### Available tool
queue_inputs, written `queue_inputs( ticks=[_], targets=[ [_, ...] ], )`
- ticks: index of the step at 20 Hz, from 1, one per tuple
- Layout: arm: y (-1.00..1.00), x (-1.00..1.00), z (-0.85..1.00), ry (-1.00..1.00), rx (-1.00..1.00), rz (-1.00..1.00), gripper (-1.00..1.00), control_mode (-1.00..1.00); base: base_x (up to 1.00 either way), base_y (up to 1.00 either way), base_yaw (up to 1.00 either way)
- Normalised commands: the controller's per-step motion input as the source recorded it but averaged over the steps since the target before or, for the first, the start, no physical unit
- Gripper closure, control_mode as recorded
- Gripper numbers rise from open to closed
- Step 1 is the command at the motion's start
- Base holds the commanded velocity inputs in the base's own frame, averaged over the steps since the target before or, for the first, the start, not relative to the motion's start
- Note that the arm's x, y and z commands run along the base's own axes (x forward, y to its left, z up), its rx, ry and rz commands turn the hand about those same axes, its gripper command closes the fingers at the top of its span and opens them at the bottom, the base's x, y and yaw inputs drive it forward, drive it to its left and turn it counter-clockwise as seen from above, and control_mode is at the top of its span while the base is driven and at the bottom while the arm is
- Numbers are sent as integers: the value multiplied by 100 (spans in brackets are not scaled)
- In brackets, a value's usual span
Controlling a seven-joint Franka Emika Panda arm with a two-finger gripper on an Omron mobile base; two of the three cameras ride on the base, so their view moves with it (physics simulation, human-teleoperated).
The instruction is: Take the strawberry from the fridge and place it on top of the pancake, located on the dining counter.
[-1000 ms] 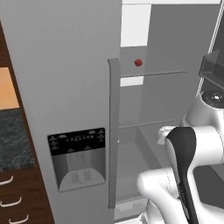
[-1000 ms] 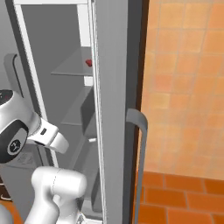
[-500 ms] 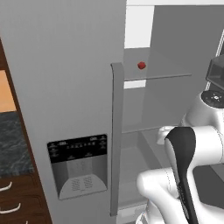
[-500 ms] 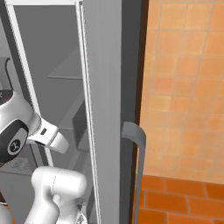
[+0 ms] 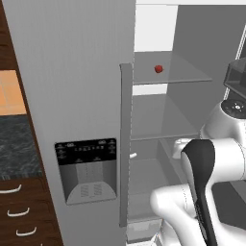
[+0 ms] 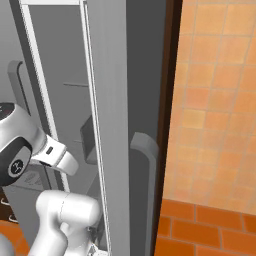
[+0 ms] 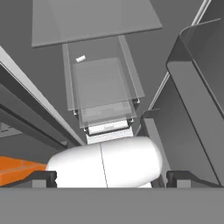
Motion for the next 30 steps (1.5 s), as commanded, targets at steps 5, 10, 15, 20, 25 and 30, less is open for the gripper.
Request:
queue_inputs(
  ticks=[5, 10, 15, 20, 25, 30],
  targets=[
    [0, 0, 0, 0, 0, 0, -100, 100, 1, -3, 0],
    [-1, 28, 17, -9, 0, 0, -100, -100, 0, 0, 0],
    [2, 16, 88, -39, -1, 2, -100, -100, 0, 0, 0],
    [1, 39, 98, -54, 5, 9, -100, -100, 0, 0, 0],
    [0, 32, 93, -28, 0, 4, -100, -100, 0, 0, 0],
    [-7, 61, 56, 3, -11, 0, -100, -100, 0, 0, 0]
  ],
)
